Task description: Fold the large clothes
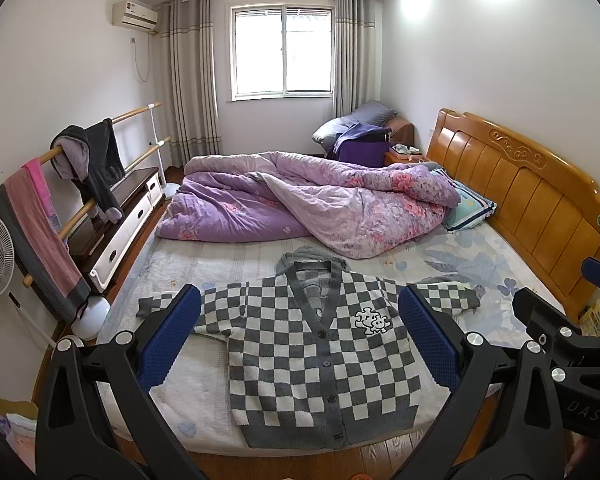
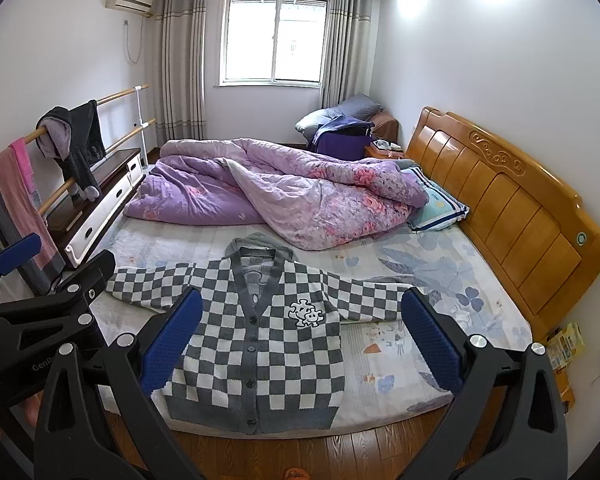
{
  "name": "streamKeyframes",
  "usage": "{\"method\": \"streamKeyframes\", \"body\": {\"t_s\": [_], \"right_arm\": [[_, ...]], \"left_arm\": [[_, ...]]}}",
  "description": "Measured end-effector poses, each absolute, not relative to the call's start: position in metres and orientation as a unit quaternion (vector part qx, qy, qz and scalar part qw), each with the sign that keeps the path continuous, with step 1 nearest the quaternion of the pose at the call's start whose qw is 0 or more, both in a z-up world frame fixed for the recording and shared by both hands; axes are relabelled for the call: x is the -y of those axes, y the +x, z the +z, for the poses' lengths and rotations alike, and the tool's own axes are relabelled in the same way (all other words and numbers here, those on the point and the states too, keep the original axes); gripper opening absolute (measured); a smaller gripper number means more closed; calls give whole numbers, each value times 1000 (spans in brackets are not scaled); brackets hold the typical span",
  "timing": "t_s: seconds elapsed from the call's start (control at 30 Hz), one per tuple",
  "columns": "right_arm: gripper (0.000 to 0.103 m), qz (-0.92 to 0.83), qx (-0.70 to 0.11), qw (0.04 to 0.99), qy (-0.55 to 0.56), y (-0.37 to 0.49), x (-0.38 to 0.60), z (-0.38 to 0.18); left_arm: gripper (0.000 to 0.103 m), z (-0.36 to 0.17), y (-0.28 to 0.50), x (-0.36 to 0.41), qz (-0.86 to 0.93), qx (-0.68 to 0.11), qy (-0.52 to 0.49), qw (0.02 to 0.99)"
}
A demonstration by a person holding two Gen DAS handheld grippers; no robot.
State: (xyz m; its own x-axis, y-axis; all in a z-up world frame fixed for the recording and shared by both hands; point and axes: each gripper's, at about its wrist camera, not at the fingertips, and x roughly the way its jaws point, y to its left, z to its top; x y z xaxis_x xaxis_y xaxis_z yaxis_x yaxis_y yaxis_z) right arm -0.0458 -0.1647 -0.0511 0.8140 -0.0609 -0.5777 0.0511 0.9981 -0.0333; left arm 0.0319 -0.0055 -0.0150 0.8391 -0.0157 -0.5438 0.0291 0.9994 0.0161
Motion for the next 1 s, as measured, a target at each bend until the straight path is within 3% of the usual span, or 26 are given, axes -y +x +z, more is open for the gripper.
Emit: {"method": "streamKeyframes", "body": {"t_s": [1.0], "right_arm": [[96, -36, -332, 943, -2, -35, 148, -65]], "left_arm": [[99, -36, 42, -16, -15, -310, 13, 951]]}}
